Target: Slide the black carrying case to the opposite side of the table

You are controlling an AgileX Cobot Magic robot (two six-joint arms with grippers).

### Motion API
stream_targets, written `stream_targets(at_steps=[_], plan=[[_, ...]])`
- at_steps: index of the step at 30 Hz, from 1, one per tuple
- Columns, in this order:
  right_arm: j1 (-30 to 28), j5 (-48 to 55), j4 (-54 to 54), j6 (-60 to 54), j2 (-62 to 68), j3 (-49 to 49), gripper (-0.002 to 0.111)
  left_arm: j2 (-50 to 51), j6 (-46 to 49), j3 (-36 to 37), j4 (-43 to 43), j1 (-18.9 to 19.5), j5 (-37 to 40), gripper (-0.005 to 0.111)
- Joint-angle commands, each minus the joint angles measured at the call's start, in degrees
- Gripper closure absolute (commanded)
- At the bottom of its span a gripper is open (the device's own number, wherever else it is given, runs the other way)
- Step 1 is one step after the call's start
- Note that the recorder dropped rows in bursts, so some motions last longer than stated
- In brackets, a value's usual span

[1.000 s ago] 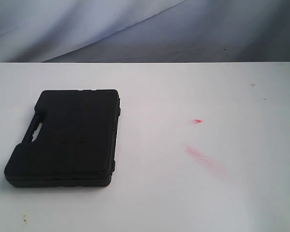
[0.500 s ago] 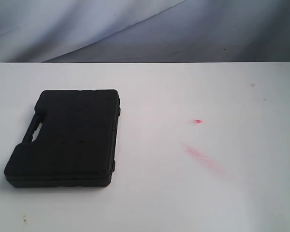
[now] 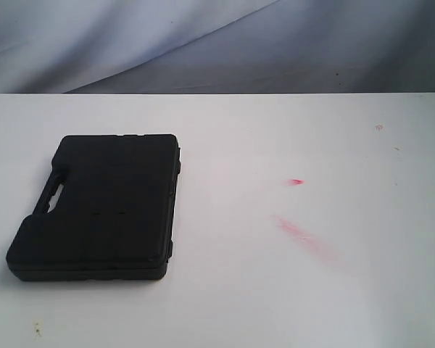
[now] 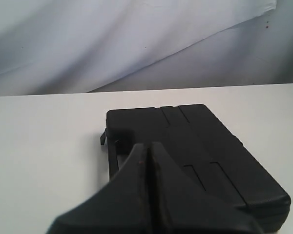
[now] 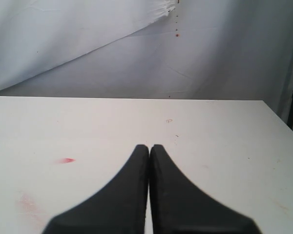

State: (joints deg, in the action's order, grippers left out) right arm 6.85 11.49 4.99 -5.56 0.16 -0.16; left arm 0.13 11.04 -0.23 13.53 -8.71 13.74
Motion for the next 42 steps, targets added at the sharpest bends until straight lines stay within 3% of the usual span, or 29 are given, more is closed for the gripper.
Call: stream_targets(at_steps=[1,27,33,42], plan=[[-0.2,0.0,0.4,0.3,-0.2,0.2,0.108,-0.1,-0.6,0.2,0.7,0.2,0.1,0.107],[-0.2,0.0,0.4,0.3,-0.2,0.2,0.108,-0.1,-0.3,0.2,2.1,0.2,0.1,0.107],[-0.2,0.0,0.4,0.3,-0.2,0.2,0.108,-0.1,-0.3,0.2,-7.6,0.2,0.2,0.107],[-0.2,0.0,0.4,0.3,-0.2,0.2,0.108,-0.1,0.0,0.2,-7.6,0.2,-0.2,0.107]])
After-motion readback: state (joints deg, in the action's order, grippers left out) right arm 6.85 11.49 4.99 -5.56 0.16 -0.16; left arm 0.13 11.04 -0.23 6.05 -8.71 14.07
